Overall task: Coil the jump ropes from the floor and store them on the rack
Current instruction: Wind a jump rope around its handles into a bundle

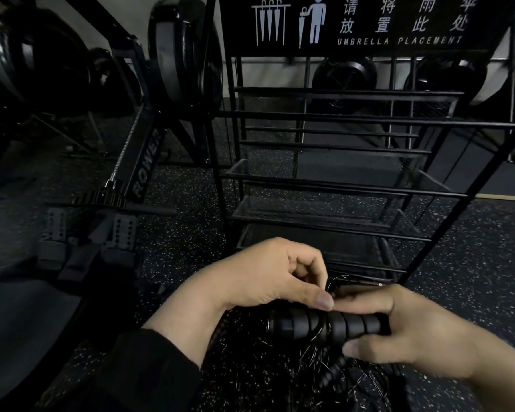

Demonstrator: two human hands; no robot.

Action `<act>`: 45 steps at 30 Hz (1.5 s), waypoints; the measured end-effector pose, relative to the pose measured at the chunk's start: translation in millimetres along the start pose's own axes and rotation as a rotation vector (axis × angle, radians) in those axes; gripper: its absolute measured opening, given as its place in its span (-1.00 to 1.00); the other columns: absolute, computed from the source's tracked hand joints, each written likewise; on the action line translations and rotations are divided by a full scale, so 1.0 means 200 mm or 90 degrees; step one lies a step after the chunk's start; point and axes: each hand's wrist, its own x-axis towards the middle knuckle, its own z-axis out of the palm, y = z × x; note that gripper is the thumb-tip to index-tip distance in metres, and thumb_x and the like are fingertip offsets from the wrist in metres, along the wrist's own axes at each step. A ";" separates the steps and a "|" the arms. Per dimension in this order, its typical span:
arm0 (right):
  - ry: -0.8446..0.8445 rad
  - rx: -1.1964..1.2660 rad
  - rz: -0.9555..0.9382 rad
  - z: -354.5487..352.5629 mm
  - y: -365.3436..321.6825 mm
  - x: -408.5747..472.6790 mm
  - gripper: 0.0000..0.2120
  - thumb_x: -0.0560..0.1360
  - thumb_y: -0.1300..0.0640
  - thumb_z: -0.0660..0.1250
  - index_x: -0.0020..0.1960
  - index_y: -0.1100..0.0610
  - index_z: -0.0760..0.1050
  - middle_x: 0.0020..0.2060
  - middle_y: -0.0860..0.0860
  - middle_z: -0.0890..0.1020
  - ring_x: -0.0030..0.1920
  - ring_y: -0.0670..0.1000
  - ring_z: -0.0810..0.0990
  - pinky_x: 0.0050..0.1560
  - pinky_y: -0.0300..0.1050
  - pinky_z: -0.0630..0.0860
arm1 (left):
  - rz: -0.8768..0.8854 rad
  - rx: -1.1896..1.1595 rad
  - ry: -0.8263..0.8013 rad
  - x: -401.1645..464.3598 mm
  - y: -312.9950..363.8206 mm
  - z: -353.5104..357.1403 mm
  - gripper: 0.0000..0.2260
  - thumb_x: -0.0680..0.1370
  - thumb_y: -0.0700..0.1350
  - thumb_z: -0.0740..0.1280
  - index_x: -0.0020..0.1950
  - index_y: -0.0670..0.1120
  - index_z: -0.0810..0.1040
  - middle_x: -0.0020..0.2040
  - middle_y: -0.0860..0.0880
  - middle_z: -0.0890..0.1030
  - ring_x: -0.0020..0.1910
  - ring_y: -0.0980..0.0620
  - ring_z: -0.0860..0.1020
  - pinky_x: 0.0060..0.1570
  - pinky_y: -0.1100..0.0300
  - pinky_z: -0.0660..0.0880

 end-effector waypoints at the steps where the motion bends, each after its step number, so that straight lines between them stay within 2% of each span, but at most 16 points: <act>1: 0.005 0.013 -0.011 0.00 0.00 0.00 -0.62 0.47 0.12 0.53 0.24 -0.15 0.67 0.12 0.11 0.69 0.12 0.25 0.64 0.20 0.12 0.57 | -0.002 -0.024 -0.001 0.00 0.00 0.00 -0.85 0.47 -0.18 0.55 -0.18 0.01 0.63 -0.20 -0.07 0.61 -0.16 0.02 0.52 -0.07 0.08 0.45; 5: 0.028 0.045 -0.050 0.00 0.00 -0.01 -0.60 0.39 0.01 0.53 0.22 -0.14 0.68 0.05 0.08 0.66 0.06 0.22 0.64 0.12 0.09 0.58 | -0.035 -0.151 -0.037 0.00 -0.01 -0.02 -0.88 0.49 -0.14 0.50 -0.20 0.07 0.66 -0.24 0.04 0.63 -0.26 0.10 0.53 -0.20 0.26 0.47; 10: 0.074 0.035 -0.081 -0.01 0.01 -0.02 -0.59 0.36 -0.04 0.52 0.21 -0.17 0.68 -0.01 0.08 0.65 0.01 0.09 0.63 0.10 -0.15 0.54 | -0.035 -0.244 -0.037 -0.01 -0.01 -0.04 -0.97 0.45 -0.17 0.44 -0.12 -0.11 0.65 -0.25 0.05 0.68 -0.28 0.16 0.63 -0.24 0.34 0.54; 16: 0.087 0.043 -0.091 0.00 -0.01 -0.03 -0.59 0.42 0.04 0.54 0.25 -0.16 0.65 0.09 0.04 0.68 0.10 0.01 0.66 0.16 -0.21 0.52 | -0.016 -0.266 -0.024 -0.01 -0.02 -0.05 -0.90 0.51 -0.24 0.45 -0.14 -0.06 0.72 -0.11 0.00 0.68 -0.13 0.12 0.63 -0.09 0.29 0.54; 20: 0.071 0.066 -0.067 0.00 -0.02 -0.05 -0.37 0.38 0.02 0.56 0.38 -0.24 0.41 0.10 0.01 0.63 -0.07 0.02 0.57 -0.01 -0.10 0.54 | -0.015 -0.238 -0.044 0.01 -0.04 -0.04 -0.88 0.49 -0.22 0.45 -0.16 -0.02 0.71 -0.04 0.06 0.66 -0.03 0.13 0.58 0.02 0.29 0.50; 23: 0.049 0.017 -0.064 0.00 -0.03 -0.06 -0.30 0.42 -0.03 0.54 0.44 -0.40 0.33 0.26 -0.09 0.58 0.21 0.16 0.59 0.25 0.00 0.52 | -0.029 -0.213 -0.047 0.02 -0.06 -0.04 -0.89 0.46 -0.15 0.50 -0.20 0.07 0.72 -0.09 0.08 0.68 -0.02 0.10 0.58 0.06 0.26 0.52; 25: -0.004 -0.009 -0.085 0.01 -0.06 -0.05 -0.35 0.52 0.06 0.47 0.45 -0.43 0.32 0.40 -0.26 0.50 0.44 -0.03 0.46 0.39 -0.19 0.40 | -0.029 -0.201 -0.064 0.02 -0.07 -0.03 -0.92 0.42 -0.04 0.58 -0.20 0.08 0.70 -0.05 -0.02 0.65 -0.02 0.03 0.57 0.06 0.19 0.49; 27: -0.035 -0.009 -0.095 0.02 -0.08 -0.04 -0.38 0.57 0.15 0.41 0.44 -0.42 0.34 0.44 -0.33 0.45 0.49 -0.21 0.37 0.41 -0.38 0.27 | -0.030 -0.202 -0.076 0.03 -0.08 -0.02 -0.80 0.37 0.14 0.59 -0.17 0.07 0.70 0.01 -0.15 0.60 0.03 -0.12 0.52 0.12 0.05 0.45; 29: -0.009 0.006 -0.116 0.02 -0.09 -0.02 -0.43 0.56 0.11 0.40 0.41 -0.41 0.39 0.42 -0.33 0.47 0.48 -0.24 0.36 0.40 -0.42 0.25 | -0.038 -0.239 -0.057 0.04 -0.10 -0.02 -0.81 0.40 0.13 0.58 -0.16 0.05 0.71 0.02 -0.20 0.56 0.04 -0.19 0.50 0.14 -0.06 0.40; 32: 0.077 0.044 -0.140 0.03 -0.06 -0.02 -0.49 0.52 0.04 0.43 0.29 -0.50 0.45 0.32 -0.37 0.55 0.37 -0.27 0.48 0.28 -0.46 0.34 | -0.042 -0.295 -0.028 0.04 -0.12 -0.02 -0.84 0.60 -0.19 0.37 -0.11 -0.02 0.70 -0.10 -0.16 0.55 -0.18 -0.04 0.53 -0.10 0.04 0.41; 35: 0.225 0.131 -0.137 0.01 -0.03 -0.03 -0.46 0.30 -0.32 0.55 0.25 -0.46 0.52 -0.04 -0.09 0.71 -0.11 -0.03 0.63 -0.09 -0.21 0.50 | -0.086 -0.350 0.047 0.06 -0.11 0.02 -0.75 0.67 -0.20 0.27 -0.16 -0.02 0.64 -0.35 -0.05 0.40 -0.48 0.12 0.27 -0.39 0.19 0.14; 38: 0.371 0.175 -0.086 -0.03 -0.01 -0.04 -0.38 0.23 -0.41 0.52 0.27 -0.44 0.52 -0.24 0.21 0.57 -0.30 0.09 0.42 -0.25 0.07 0.35 | -0.139 -0.279 0.132 0.11 -0.11 0.06 -0.77 0.71 -0.05 0.22 -0.03 -0.08 0.61 -0.40 0.03 0.30 -0.49 0.13 0.15 -0.43 0.21 0.03; 41: 0.400 0.039 -0.012 -0.06 -0.02 -0.03 -0.55 0.40 -0.26 0.35 0.27 -0.52 0.45 -0.33 -0.12 0.62 -0.37 -0.05 0.46 -0.28 -0.15 0.40 | -0.180 -0.091 0.189 0.14 -0.11 0.07 -0.79 0.70 -0.06 0.21 0.07 -0.07 0.64 -0.44 0.11 0.36 -0.52 0.16 0.24 -0.47 0.26 0.17; 42: 0.411 -0.007 0.025 -0.06 -0.01 -0.03 -0.57 0.45 -0.25 0.33 0.29 -0.53 0.42 -0.26 -0.18 0.70 -0.40 -0.05 0.51 -0.30 -0.21 0.43 | -0.183 0.018 0.199 0.15 -0.11 0.07 -0.78 0.68 -0.05 0.23 0.03 -0.04 0.67 -0.45 0.12 0.42 -0.52 0.16 0.29 -0.47 0.23 0.23; 44: 0.422 -0.080 0.108 -0.05 0.03 -0.01 -0.60 0.50 -0.29 0.32 0.26 -0.63 0.32 0.06 0.04 0.73 -0.32 0.19 0.65 -0.28 -0.08 0.56 | -0.177 0.236 0.218 0.16 -0.12 0.08 -0.78 0.62 -0.02 0.29 -0.09 -0.03 0.69 -0.38 0.08 0.58 -0.46 0.12 0.47 -0.40 0.17 0.40; 45: 0.417 -0.115 0.138 -0.05 0.06 0.00 -0.61 0.52 -0.29 0.32 0.25 -0.66 0.29 0.10 0.12 0.70 -0.30 0.16 0.69 -0.26 -0.05 0.59 | -0.173 0.310 0.226 0.16 -0.13 0.08 -0.78 0.59 -0.01 0.30 -0.13 -0.03 0.69 -0.31 0.05 0.64 -0.36 0.09 0.56 -0.31 0.14 0.51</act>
